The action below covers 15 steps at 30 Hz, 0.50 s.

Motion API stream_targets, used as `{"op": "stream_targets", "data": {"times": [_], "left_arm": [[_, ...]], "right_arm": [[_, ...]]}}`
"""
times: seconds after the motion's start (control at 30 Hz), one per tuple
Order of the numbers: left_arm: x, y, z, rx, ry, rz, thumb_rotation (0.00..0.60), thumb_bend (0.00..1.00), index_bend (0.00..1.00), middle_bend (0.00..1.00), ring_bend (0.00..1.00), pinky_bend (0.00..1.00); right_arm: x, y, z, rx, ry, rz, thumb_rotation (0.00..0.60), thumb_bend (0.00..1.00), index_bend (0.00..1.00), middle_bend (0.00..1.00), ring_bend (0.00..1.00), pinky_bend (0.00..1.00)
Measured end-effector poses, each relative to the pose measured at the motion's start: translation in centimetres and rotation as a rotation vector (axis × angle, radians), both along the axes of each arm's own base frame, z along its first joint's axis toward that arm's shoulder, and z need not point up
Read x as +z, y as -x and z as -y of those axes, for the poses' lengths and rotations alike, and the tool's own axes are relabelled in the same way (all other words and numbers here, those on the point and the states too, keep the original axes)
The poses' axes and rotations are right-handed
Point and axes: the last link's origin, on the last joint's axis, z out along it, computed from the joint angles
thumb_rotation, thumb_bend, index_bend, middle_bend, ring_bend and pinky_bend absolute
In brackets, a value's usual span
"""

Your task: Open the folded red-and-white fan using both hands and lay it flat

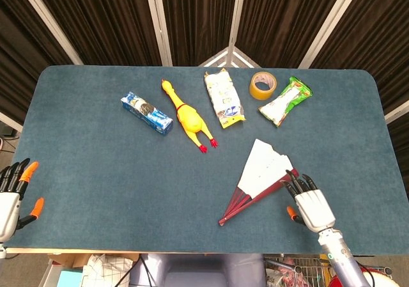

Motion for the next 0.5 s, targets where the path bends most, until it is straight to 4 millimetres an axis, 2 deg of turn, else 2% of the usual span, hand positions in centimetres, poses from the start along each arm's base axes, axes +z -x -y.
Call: {"op": "stream_targets", "data": {"times": [0.5], "left_arm": [[0.1, 0.1, -0.1, 0.008, -0.008, 0.001, 0.600, 0.54, 0.09, 0.00, 0.00, 0.02]], "right_arm": [[-4.1, -1.5, 1.6, 0.003, -0.072, -0.007, 0.600, 0.39, 0.22, 0.06, 0.23, 0.14]]}}
